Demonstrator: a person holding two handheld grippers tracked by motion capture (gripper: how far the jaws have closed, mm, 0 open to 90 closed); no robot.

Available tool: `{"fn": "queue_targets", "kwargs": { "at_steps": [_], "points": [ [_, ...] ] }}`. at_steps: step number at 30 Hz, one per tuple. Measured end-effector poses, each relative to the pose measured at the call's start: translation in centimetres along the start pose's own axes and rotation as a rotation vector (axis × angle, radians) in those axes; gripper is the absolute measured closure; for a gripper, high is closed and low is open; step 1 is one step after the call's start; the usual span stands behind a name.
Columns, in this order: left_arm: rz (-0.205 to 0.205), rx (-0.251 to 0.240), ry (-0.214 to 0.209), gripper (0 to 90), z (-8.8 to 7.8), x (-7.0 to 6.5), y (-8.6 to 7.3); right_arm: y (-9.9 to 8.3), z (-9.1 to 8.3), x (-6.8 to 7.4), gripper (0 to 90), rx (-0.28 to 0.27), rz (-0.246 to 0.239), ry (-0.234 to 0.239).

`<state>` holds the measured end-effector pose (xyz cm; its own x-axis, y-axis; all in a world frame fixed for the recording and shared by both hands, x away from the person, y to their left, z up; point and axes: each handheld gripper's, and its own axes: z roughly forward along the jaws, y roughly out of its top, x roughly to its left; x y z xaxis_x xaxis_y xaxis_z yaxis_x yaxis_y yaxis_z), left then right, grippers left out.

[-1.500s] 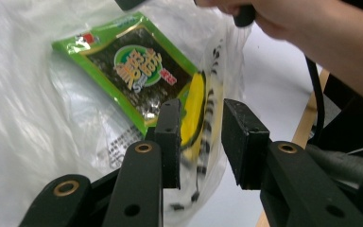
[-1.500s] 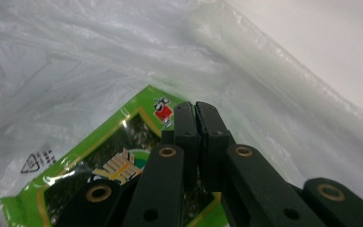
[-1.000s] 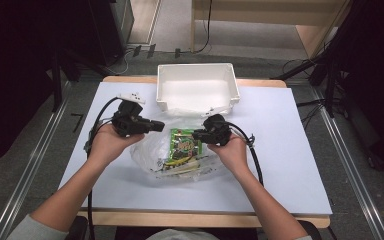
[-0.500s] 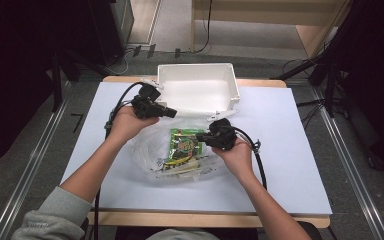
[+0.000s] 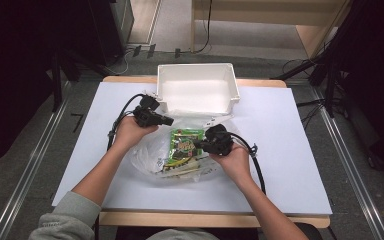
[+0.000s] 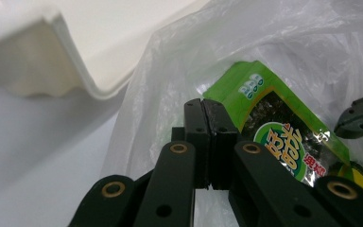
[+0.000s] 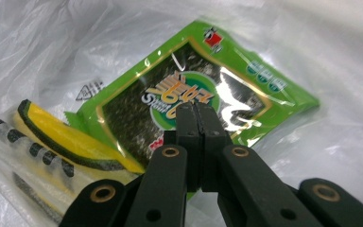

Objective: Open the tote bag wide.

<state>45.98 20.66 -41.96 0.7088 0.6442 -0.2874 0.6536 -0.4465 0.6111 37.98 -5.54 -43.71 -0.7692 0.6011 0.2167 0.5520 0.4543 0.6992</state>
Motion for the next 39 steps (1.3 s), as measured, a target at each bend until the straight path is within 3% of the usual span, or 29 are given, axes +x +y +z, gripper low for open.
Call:
{"fn": "queue_targets", "kwargs": {
  "at_steps": [10,22,32,39],
  "points": [
    [-0.024,-0.050,-0.010,90.0,0.5,0.8,-1.7,-1.1,0.4,1.2,90.0,0.023,-0.021,0.013],
    [-0.013,-0.047,0.050,89.8,1.4,1.3,-2.1,-1.5,0.8,1.9,90.0,0.041,-0.039,0.029],
    [-0.026,-0.045,0.050,88.8,1.9,1.6,-2.4,-2.1,0.5,2.6,90.0,0.039,-0.051,0.048],
    [-0.023,-0.039,0.050,88.7,1.9,1.5,-2.5,-2.9,-0.5,3.9,90.0,0.032,-0.066,0.076]
  ]
}}
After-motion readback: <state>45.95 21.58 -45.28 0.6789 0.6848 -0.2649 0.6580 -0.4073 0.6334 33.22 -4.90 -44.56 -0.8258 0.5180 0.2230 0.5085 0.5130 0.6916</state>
